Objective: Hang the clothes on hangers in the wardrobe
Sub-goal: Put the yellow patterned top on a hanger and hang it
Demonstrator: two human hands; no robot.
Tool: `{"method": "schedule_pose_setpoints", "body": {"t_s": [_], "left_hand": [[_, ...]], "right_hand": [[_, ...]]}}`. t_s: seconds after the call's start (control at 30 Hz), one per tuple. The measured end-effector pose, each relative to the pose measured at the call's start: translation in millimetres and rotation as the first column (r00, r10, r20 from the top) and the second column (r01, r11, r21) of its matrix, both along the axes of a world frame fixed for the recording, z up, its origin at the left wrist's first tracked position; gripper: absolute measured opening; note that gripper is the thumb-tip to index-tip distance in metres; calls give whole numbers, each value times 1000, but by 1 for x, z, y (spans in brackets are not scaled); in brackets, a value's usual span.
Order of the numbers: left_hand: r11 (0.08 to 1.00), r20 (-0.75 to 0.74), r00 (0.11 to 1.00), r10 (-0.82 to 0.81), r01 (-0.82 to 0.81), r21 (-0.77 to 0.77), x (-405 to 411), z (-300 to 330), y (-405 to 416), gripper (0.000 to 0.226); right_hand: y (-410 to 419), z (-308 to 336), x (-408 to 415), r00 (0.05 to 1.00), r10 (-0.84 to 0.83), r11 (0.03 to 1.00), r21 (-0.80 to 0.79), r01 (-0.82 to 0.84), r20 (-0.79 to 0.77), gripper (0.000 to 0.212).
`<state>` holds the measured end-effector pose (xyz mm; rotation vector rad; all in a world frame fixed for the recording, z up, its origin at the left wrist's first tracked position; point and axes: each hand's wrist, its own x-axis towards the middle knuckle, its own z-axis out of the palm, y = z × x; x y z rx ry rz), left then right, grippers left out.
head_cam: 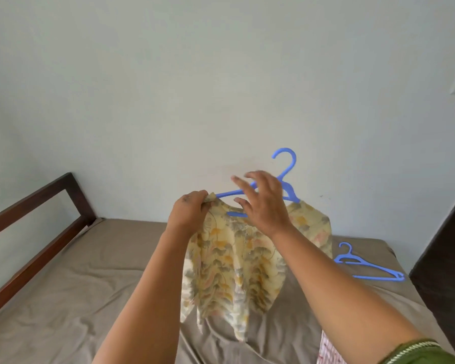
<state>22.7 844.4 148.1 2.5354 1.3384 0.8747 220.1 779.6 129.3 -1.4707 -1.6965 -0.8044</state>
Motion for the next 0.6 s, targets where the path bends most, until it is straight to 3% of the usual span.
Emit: {"method": "schedule_pose_setpoints", "body": {"t_s": [0.07, 0.13, 0.17, 0.27, 0.37, 0.5, 0.6], "left_hand": [[1000, 29, 1000, -1, 1, 15, -6, 4, 5, 20], [999, 66, 998, -15, 13, 30, -14, 7, 9, 18], [999, 90, 996, -15, 13, 29, -18, 9, 10, 16], [999, 143, 990, 14, -19, 31, -27, 13, 16, 9], [999, 143, 989, 43, -39, -33, -35, 14, 17, 11], [993, -42, 999, 19, -23, -115, -24, 17, 13, 25], [990, -36, 998, 45, -50, -130, -16, 15, 13, 29]], "right_hand": [[-12, -16, 16, 943, -109, 966, 191, 175, -315, 36], [-22, -34, 45, 763, -199, 928, 132, 348, -615, 35], [-26, -41, 61, 731, -249, 938, 30, 345, -635, 37], [-30, -52, 94, 830, -222, 967, -227, 118, -512, 37], [-33, -41, 99, 812, -195, 972, -216, 87, -550, 28], [-30, -21, 93, 803, -93, 982, -188, -24, -589, 29], [-24, -12, 93, 810, -75, 981, -189, -46, -582, 32]]}}
